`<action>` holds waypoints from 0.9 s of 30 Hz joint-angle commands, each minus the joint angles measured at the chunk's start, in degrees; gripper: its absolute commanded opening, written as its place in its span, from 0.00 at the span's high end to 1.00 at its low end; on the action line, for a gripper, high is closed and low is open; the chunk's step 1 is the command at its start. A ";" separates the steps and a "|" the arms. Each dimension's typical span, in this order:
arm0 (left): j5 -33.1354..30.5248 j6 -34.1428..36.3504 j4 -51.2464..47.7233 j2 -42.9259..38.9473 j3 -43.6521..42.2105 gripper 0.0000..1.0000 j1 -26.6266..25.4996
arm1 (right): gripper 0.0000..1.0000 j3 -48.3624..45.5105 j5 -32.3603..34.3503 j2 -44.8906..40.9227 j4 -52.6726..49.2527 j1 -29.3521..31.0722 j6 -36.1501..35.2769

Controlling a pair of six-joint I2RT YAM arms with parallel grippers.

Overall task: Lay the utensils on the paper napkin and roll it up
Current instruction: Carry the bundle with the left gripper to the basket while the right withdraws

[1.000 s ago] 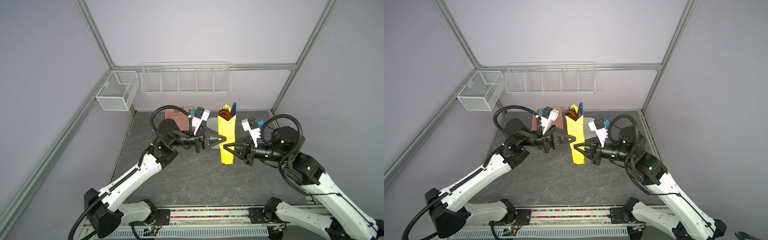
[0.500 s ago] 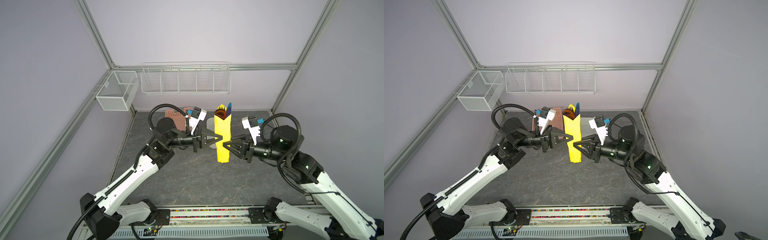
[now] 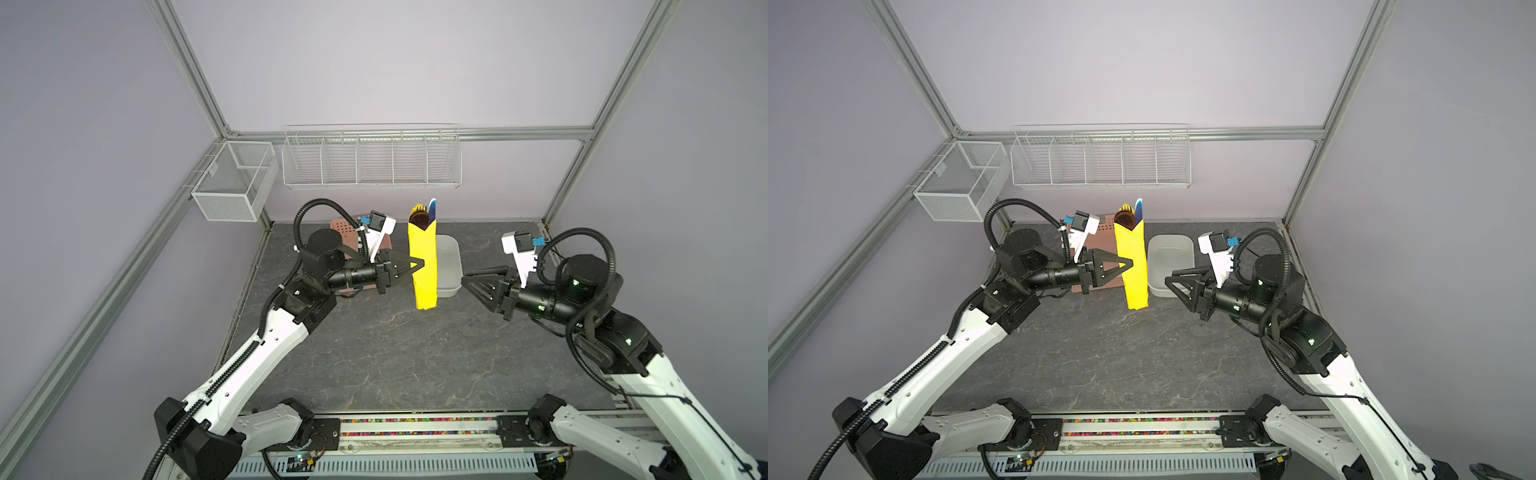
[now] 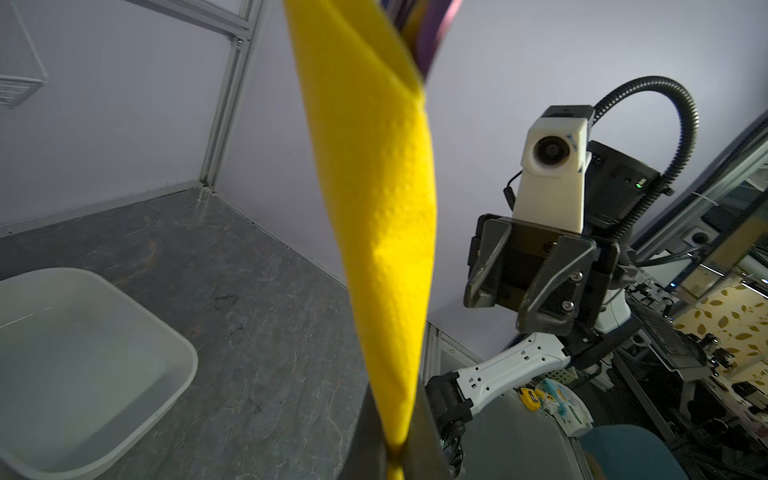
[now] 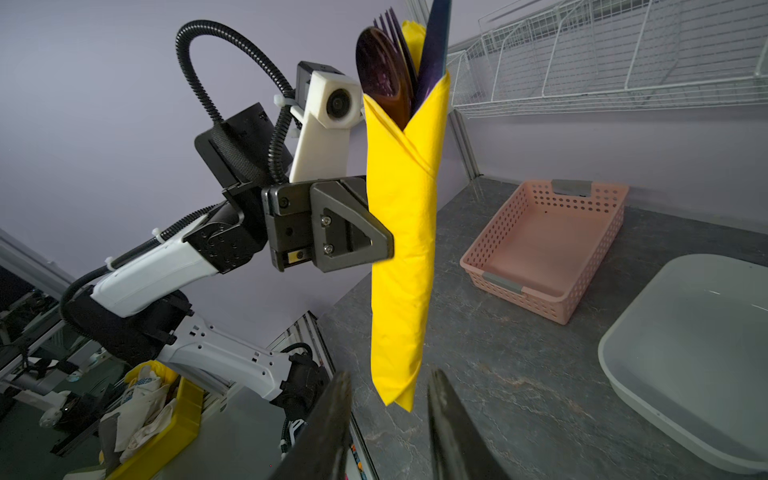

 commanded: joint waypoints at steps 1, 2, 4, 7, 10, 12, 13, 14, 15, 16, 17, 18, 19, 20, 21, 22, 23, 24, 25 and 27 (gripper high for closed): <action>-2.80 1.94 -3.66 -0.07 1.05 1.00 2.24 | 0.63 -2.01 1.07 0.44 -2.29 -2.07 -0.61; -3.06 2.18 -4.38 0.15 0.86 1.00 3.02 | 0.63 -2.36 1.08 0.62 -2.72 -2.58 -0.69; -3.73 2.43 -6.01 0.60 0.48 1.00 4.51 | 0.62 -2.90 1.33 0.89 -3.60 -3.72 -0.83; -3.51 2.31 -7.76 1.94 -0.02 1.00 7.24 | 0.62 -3.60 1.23 1.58 -4.95 -5.56 -1.00; -3.62 2.77 -9.45 3.20 -0.37 1.00 9.24 | 0.61 -4.28 1.01 2.08 -6.07 -7.30 -1.08; -4.06 3.48 -10.80 4.15 -0.36 1.00 10.50 | 0.59 -4.77 0.64 2.40 -6.54 -8.31 -1.27; -4.56 3.59 -11.70 4.78 -0.24 1.00 11.34 | 0.58 -5.01 0.49 2.61 -6.75 -8.85 -1.35; -5.12 3.47 -12.79 5.73 -0.09 1.00 12.37 | 0.57 -5.26 0.02 2.72 -6.78 -9.37 -1.43; -5.11 3.36 -13.75 6.77 0.23 1.00 13.37 | 0.56 -5.38 -0.35 2.84 -6.91 -9.79 -1.53; -5.18 2.96 -14.76 7.86 0.58 1.00 14.58 | 0.54 -5.47 -0.79 3.09 -7.01 -10.18 -1.61; -5.16 2.77 -15.49 9.17 0.93 1.00 15.68 | 0.53 -5.53 -1.30 3.29 -7.08 -10.63 -1.59; -5.15 2.70 -16.09 10.22 1.26 1.00 16.40 | 0.52 -5.64 -1.82 3.36 -6.99 -10.89 -1.74; -5.30 2.87 -16.75 11.44 1.73 1.00 17.22 | 0.51 -5.77 -2.37 3.45 -6.99 -11.34 -1.88; -5.54 3.22 -17.72 12.76 2.47 1.00 17.92 | 0.50 -5.82 -2.81 3.57 -6.93 -11.70 -1.96; -5.88 3.72 -18.79 13.95 3.22 1.00 18.30 | 0.50 -5.89 -3.23 3.68 -6.89 -11.93 -1.98; -6.17 4.59 -20.17 15.53 4.37 1.00 18.63 | 0.49 -6.04 -3.90 3.81 -6.70 -12.22 -2.03; -6.98 5.35 -21.95 17.28 5.76 1.00 18.96 | 0.48 -6.15 -4.48 4.04 -6.54 -12.49 -2.13; -7.48 5.69 -23.22 18.60 6.77 1.00 19.27 | 0.47 -6.17 -4.94 4.23 -6.66 -12.69 -2.10; -7.29 6.11 -24.13 20.29 7.90 1.00 19.51 | 0.42 -6.17 -5.56 4.55 -6.79 -12.87 -2.26; -6.70 6.62 -25.43 23.21 10.11 1.00 20.08 | 0.37 -6.26 -6.28 5.06 -6.88 -13.24 -2.58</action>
